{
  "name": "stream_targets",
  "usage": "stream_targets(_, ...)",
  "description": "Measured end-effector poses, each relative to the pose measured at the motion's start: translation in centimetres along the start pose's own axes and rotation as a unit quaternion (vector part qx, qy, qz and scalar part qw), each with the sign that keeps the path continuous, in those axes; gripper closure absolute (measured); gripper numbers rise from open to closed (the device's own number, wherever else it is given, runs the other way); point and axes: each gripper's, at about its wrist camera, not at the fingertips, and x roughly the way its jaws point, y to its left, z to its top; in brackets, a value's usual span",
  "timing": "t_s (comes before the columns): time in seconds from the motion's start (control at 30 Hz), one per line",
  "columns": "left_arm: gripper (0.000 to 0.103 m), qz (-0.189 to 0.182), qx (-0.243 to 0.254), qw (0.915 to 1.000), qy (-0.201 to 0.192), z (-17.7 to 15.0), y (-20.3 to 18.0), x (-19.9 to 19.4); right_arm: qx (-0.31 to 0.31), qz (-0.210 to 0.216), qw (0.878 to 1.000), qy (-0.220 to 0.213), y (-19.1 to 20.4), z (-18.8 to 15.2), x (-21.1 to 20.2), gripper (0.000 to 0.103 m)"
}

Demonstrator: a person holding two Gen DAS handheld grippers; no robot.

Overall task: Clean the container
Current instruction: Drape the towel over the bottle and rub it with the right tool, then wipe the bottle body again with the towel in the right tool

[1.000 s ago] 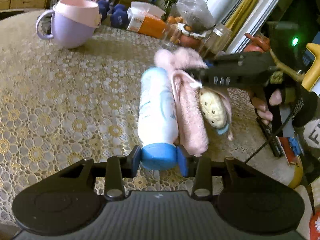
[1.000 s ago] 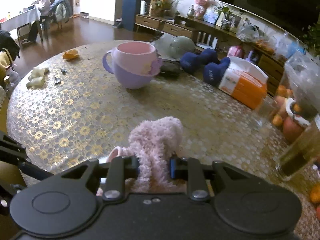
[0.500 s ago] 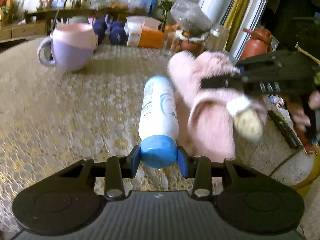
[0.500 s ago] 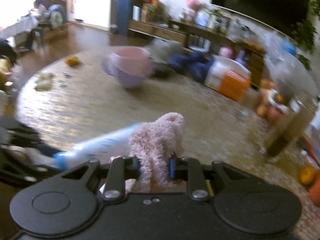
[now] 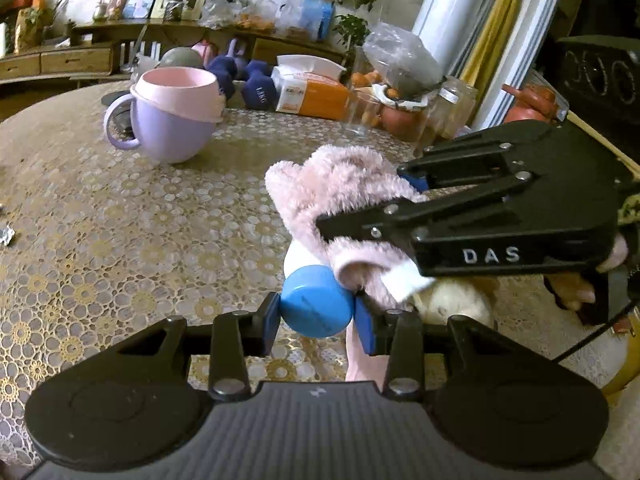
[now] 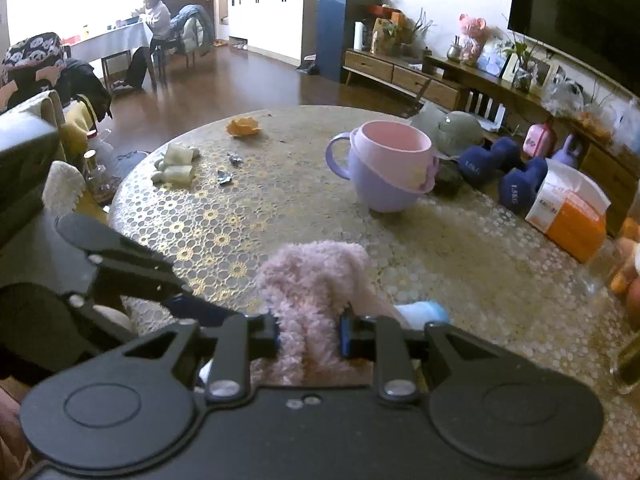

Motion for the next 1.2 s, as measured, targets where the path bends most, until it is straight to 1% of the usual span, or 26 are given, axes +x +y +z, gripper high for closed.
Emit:
stream_targets(0.07, 0.065, 0.001, -0.007, 1.0000, 0.002, 0.1, 0.4, 0.1, -0.002, -0.001, 1.000, 0.002, -0.4, 0.3, 0.6, 0.080)
stream_targets(0.23, 0.064, -0.002, -0.013, 0.9999, 0.005, 0.1, 0.7, 0.2, -0.003, -0.034, 0.999, 0.017, -2.1, 1.0, 2.5, 0.080)
stream_targets(0.3, 0.064, -0.006, -0.020, 0.9997, 0.009, 0.1, 0.9, 0.3, 0.009, -0.051, 0.998, 0.026, -3.6, 1.1, 3.4, 0.080)
stream_targets(0.47, 0.064, -0.011, -0.025, 0.9996, 0.011, 0.0, 1.3, 0.5, 0.056, -0.071, 0.995, 0.031, -7.1, 0.6, 4.1, 0.079)
stream_targets(0.6, 0.064, -0.016, -0.024, 0.9994, 0.017, -0.2, 1.5, 0.8, 0.087, -0.064, 0.994, 0.026, -8.7, -0.2, 3.8, 0.079)
stream_targets(0.8, 0.064, -0.012, -0.016, 0.9997, 0.016, -0.3, 1.1, 0.8, 0.084, -0.076, 0.993, 0.024, -8.7, -0.4, 3.3, 0.080)
stream_targets(0.83, 0.064, -0.013, -0.020, 0.9996, 0.017, -0.2, 1.1, 0.9, 0.080, -0.098, 0.991, 0.029, -8.8, -0.4, 3.2, 0.080)
stream_targets(0.9, 0.064, -0.013, -0.025, 0.9995, 0.016, -0.2, 1.1, 0.8, 0.062, -0.155, 0.984, 0.056, -9.1, -0.6, 3.3, 0.080)
stream_targets(0.93, 0.064, -0.011, -0.023, 0.9996, 0.015, -0.2, 1.0, 0.8, 0.062, -0.163, 0.983, 0.060, -9.4, -0.9, 3.0, 0.081)
stream_targets(0.97, 0.064, -0.010, -0.022, 0.9996, 0.012, -0.1, 1.0, 0.7, 0.068, -0.160, 0.983, 0.056, -9.5, -1.2, 2.3, 0.081)
stream_targets(1.07, 0.064, -0.010, -0.025, 0.9996, 0.007, 0.1, 0.9, 0.5, 0.074, -0.134, 0.988, 0.026, -8.6, -1.7, -0.4, 0.081)
stream_targets(1.2, 0.064, -0.008, -0.022, 0.9997, -0.001, 0.4, 0.7, 0.2, 0.053, -0.091, 0.994, -0.009, -5.4, -1.4, -3.3, 0.081)
